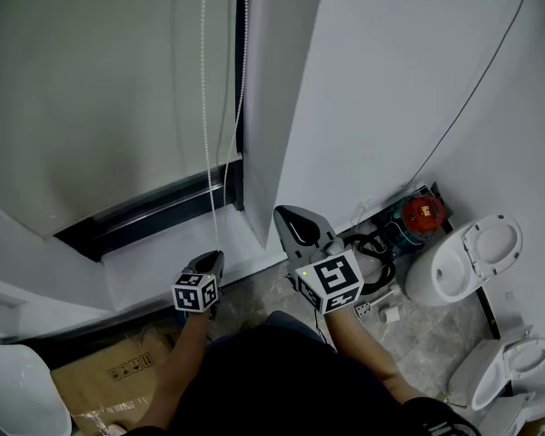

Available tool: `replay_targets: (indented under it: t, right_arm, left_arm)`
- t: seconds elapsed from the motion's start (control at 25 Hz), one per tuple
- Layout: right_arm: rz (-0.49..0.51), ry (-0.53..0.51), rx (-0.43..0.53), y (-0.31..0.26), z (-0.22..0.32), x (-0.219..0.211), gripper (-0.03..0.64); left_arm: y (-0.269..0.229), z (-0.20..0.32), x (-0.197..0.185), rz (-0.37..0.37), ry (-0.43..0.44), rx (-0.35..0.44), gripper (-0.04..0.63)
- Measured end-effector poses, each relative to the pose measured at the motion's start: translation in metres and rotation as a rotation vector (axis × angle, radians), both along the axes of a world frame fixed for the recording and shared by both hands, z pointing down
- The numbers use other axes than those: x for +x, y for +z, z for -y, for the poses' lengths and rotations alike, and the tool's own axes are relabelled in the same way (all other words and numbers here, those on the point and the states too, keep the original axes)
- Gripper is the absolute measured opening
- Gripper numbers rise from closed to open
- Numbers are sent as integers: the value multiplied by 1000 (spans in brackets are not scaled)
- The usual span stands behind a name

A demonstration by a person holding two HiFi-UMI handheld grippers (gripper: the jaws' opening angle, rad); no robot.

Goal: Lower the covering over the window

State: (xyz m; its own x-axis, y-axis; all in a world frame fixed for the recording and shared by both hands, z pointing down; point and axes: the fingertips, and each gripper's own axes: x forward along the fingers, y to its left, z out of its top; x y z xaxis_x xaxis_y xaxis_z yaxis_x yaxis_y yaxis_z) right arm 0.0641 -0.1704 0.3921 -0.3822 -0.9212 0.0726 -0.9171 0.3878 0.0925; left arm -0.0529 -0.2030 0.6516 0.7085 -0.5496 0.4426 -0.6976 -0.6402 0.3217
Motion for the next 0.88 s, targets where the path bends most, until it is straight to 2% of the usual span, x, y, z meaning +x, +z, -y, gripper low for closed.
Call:
replay_targets:
  t: [0.16, 0.32, 0.6, 0.72, 0.88]
  right_arm:
    - [-3, 24, 7, 2, 3, 12, 12]
    - [19, 54, 32, -12, 9, 29, 12]
    - [5, 80, 170, -83, 29, 48, 12]
    - [-33, 83, 241, -117, 31, 52, 12]
    - [-16, 73, 300, -150, 31, 57, 12]
  left_arm:
    - [-39, 22, -21, -19, -166, 117, 18]
    - [-132, 42, -26, -80, -273, 289, 17]
    - [-305, 36, -18, -127, -332, 562, 9]
    - [-354, 28, -13, -160, -325, 632, 9]
    - [-391, 18, -10, -160, -348, 692, 11]
